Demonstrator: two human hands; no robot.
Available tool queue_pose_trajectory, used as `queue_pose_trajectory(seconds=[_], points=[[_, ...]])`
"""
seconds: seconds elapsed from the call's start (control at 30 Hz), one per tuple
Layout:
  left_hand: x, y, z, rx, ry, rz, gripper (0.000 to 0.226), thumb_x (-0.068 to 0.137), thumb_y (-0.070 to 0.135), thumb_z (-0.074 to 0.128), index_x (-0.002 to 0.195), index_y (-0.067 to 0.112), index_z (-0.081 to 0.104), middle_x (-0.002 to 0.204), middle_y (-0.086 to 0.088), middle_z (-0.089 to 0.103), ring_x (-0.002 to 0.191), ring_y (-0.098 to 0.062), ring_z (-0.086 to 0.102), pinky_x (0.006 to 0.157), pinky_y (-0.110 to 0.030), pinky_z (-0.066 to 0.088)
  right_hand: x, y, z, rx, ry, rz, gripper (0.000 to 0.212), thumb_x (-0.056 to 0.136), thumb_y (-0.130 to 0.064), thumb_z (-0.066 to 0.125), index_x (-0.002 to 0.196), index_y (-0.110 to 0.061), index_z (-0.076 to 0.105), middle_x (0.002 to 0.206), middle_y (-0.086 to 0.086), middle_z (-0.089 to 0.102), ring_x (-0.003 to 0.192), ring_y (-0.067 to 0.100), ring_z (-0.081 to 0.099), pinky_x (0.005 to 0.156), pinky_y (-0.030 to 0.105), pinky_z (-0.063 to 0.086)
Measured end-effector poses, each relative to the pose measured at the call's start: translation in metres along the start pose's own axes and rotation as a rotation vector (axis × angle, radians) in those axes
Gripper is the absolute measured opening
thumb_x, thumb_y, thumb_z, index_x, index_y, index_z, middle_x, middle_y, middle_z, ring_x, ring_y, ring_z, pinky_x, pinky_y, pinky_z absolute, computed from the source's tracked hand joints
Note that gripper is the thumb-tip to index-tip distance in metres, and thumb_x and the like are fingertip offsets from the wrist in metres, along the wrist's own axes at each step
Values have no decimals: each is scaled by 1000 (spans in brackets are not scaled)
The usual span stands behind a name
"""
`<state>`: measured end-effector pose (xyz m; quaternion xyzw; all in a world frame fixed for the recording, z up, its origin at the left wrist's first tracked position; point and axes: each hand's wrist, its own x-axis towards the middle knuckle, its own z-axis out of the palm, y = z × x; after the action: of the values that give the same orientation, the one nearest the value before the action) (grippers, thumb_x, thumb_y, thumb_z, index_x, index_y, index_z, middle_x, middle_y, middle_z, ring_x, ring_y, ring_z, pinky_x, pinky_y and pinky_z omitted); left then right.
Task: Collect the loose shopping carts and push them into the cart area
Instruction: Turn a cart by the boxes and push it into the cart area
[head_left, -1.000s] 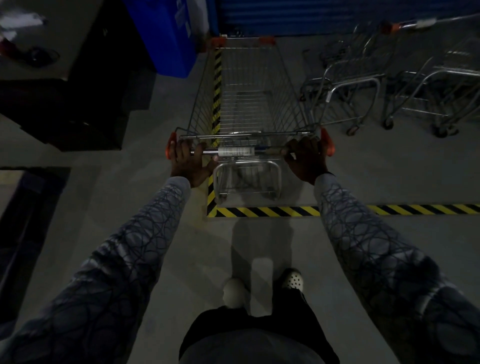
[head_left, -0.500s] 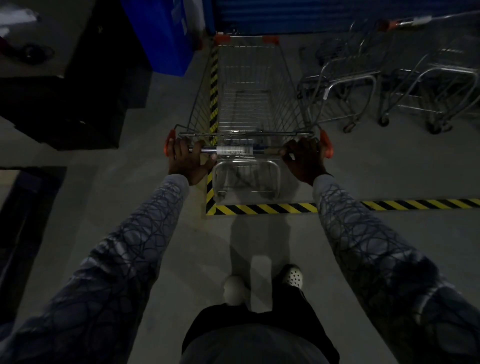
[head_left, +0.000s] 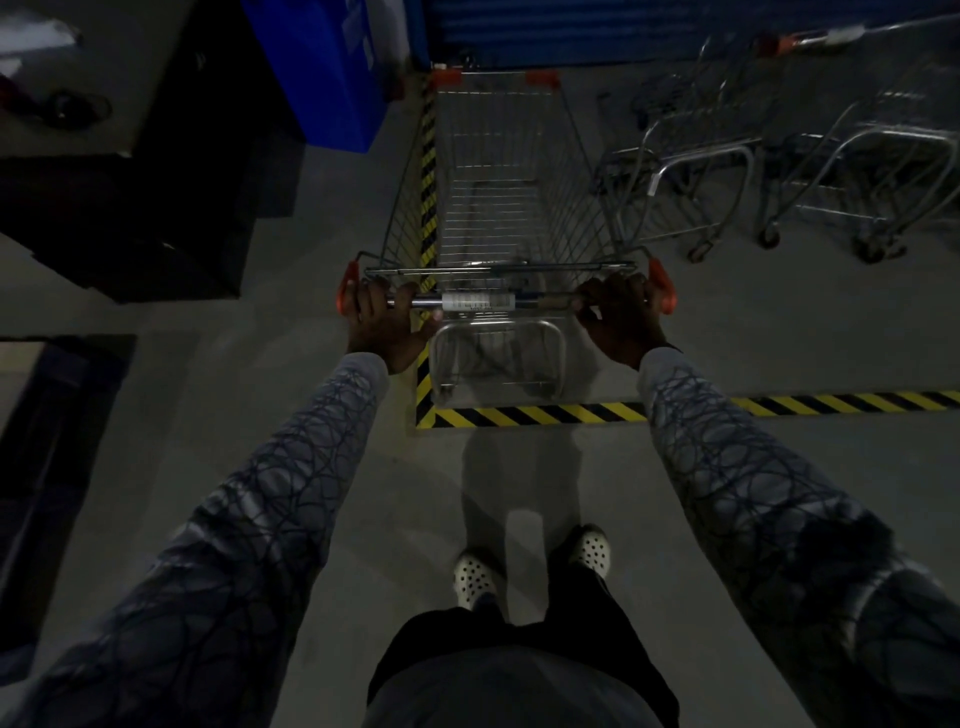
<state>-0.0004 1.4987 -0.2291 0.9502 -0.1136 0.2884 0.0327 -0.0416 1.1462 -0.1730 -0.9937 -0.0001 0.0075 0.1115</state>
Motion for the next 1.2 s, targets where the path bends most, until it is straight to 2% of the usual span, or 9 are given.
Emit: queue_pose_trajectory(seconds=[0.1, 0.23, 0.43, 0.63, 0.87, 1.0, 1.07, 1.13, 1.2], points=[[-1, 3, -3, 11, 11, 7, 56, 92, 67, 48, 116, 19, 62, 108, -21, 60, 109, -39, 59, 112, -56, 31, -3, -2, -3, -1, -2, 10, 60, 90, -56, 25, 122, -21, 62, 127, 14, 55, 124, 41, 42, 105, 51, 27], [-2, 5, -9, -21, -93, -27, 59, 92, 68, 47, 122, 19, 61, 115, -22, 57, 116, -40, 54, 114, -55, 24, -8, -5, -8, -2, 4, 26, 74, 84, -61, 11, 120, -22, 62, 125, 12, 56, 123, 38, 42, 103, 47, 24], [-6, 8, -14, -14, -125, -36, 62, 91, 70, 43, 121, 18, 62, 117, -21, 56, 118, -39, 54, 116, -53, 18, -8, -1, -6, -1, 12, 21, 60, 91, -58, 23, 118, -21, 63, 124, 11, 58, 125, 36, 43, 105, 49, 25], [-6, 7, -12, 31, 28, 3, 58, 92, 69, 47, 112, 18, 67, 105, -19, 60, 108, -38, 59, 114, -55, 29, -13, -3, -5, 7, 25, 10, 72, 86, -61, 18, 121, -18, 64, 130, 12, 58, 124, 38, 47, 102, 49, 27], [-7, 8, -18, 14, -68, -24, 61, 91, 72, 43, 115, 19, 64, 111, -19, 60, 115, -38, 58, 115, -55, 26, -18, -2, -5, -28, 52, -14, 68, 90, -60, 22, 119, -17, 66, 120, 14, 62, 117, 38, 51, 99, 48, 28], [-3, 11, -34, -157, -270, -123, 67, 90, 75, 38, 130, 26, 60, 143, -19, 47, 144, -36, 33, 121, -46, -2, -16, -4, -8, -13, 93, -15, 69, 97, -64, 17, 109, -18, 68, 112, 13, 64, 112, 39, 55, 100, 53, 35], [-3, 15, -42, -232, -275, -177, 70, 90, 75, 36, 138, 27, 55, 155, -17, 37, 152, -34, 17, 121, -41, -12, -16, -5, -13, -17, 111, -31, 66, 100, -62, 22, 105, -18, 69, 111, 12, 66, 112, 39, 56, 101, 53, 36], [-2, 19, -48, -264, -263, -204, 72, 91, 75, 37, 145, 29, 49, 161, -16, 27, 154, -33, 8, 121, -40, -17, -17, -7, -16, -38, 119, -104, 46, 103, -48, 42, 108, -13, 72, 116, 12, 67, 116, 40, 55, 105, 54, 29], [-2, 23, -50, -266, -266, -203, 73, 92, 75, 39, 149, 30, 44, 163, -15, 23, 154, -33, 6, 123, -46, -12, -13, -4, -13, -37, 116, -125, 38, 103, -43, 48, 115, -16, 72, 125, 8, 66, 124, 38, 52, 109, 51, 23]])
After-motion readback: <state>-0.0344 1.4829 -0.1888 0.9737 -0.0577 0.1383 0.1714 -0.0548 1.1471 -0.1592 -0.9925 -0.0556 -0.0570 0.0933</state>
